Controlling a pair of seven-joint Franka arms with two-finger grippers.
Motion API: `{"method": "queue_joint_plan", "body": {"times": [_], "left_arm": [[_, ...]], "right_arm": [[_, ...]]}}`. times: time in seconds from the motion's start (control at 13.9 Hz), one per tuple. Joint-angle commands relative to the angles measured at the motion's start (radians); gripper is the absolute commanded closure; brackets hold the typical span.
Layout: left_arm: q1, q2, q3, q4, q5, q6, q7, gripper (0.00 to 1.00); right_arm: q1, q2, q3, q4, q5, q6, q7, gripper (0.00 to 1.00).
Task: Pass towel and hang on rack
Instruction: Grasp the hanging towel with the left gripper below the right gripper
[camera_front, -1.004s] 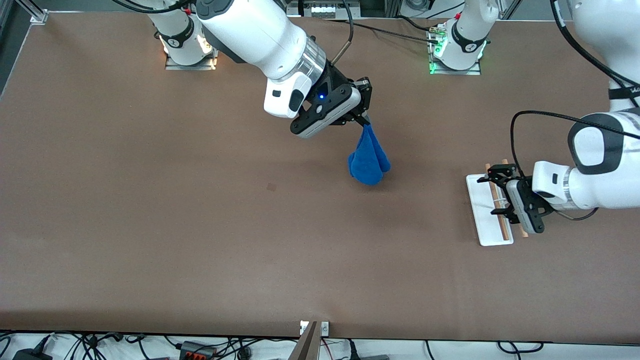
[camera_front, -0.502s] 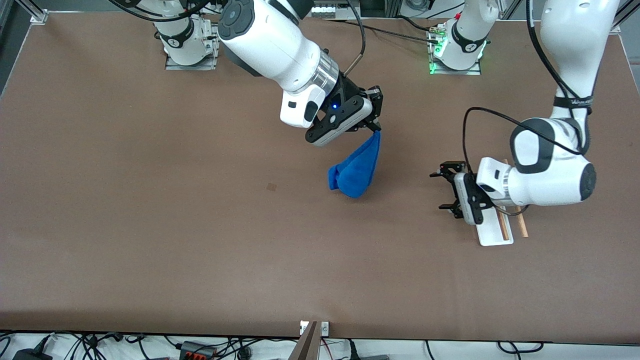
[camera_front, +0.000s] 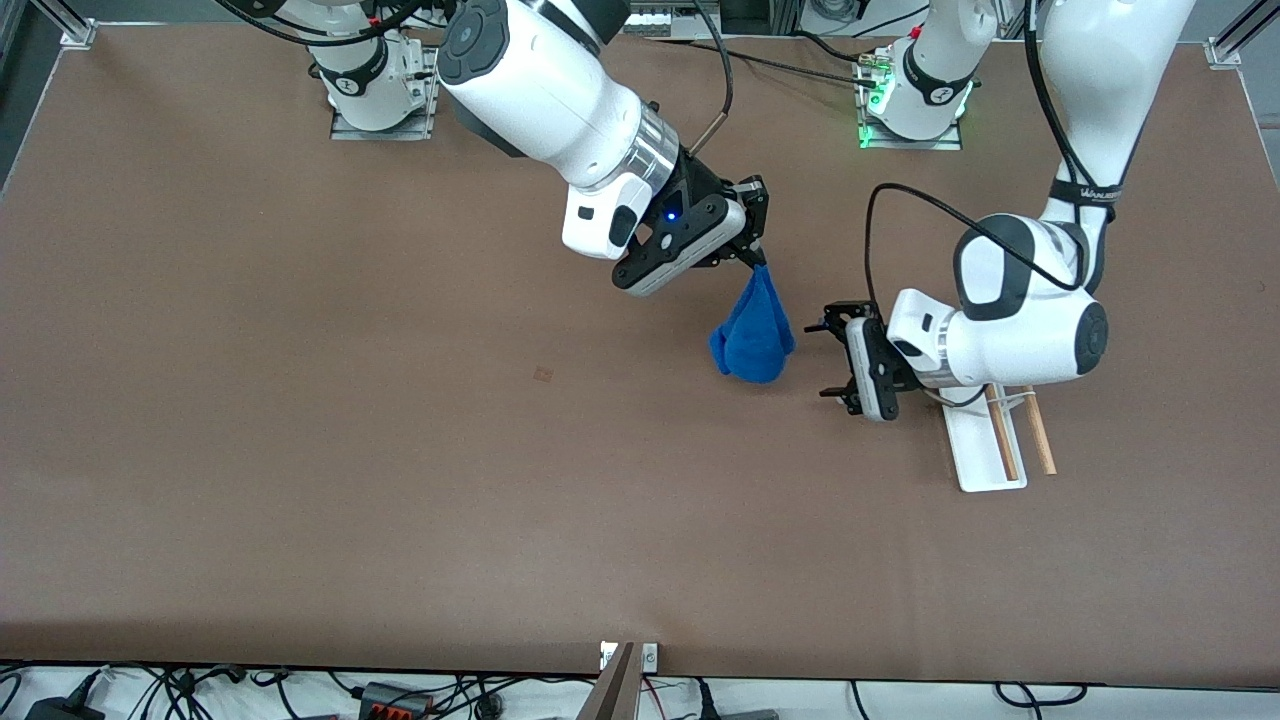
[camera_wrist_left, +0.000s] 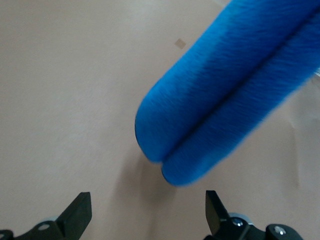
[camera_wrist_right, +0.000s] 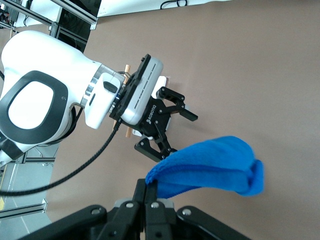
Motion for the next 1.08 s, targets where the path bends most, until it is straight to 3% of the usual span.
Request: {"method": "queue_joint_plan", "body": {"times": [0.0, 0.57, 0.65, 0.86, 1.0], "left_arm": [[0.003, -0.032, -0.021, -0.042, -0.033, 0.020, 0.026, 0.00], [0.000, -0.009, -0.139, -0.071, -0.094, 0.193, 0.028, 0.00], [-0.001, 0.001, -0.141, -0.069, -0.092, 0.199, 0.028, 0.08], [-0.032, 0.009, -0.140, -0.057, -0.091, 0.212, 0.036, 0.63], [-0.036, 0.011, -0.140, -0.059, -0.092, 0.230, 0.026, 0.89]], "right_arm": [[0.001, 0.003, 0.010, 0.013, 0.002, 0.005, 0.013, 1.00], [0.000, 0.002, 0.010, 0.013, 0.001, 0.005, 0.013, 1.00], [0.000, 0.002, 0.010, 0.013, 0.001, 0.005, 0.013, 1.00], [0.000, 0.002, 0.010, 0.013, 0.001, 0.003, 0.012, 1.00], [0.000, 0.002, 0.010, 0.013, 0.001, 0.003, 0.012, 1.00]]}}
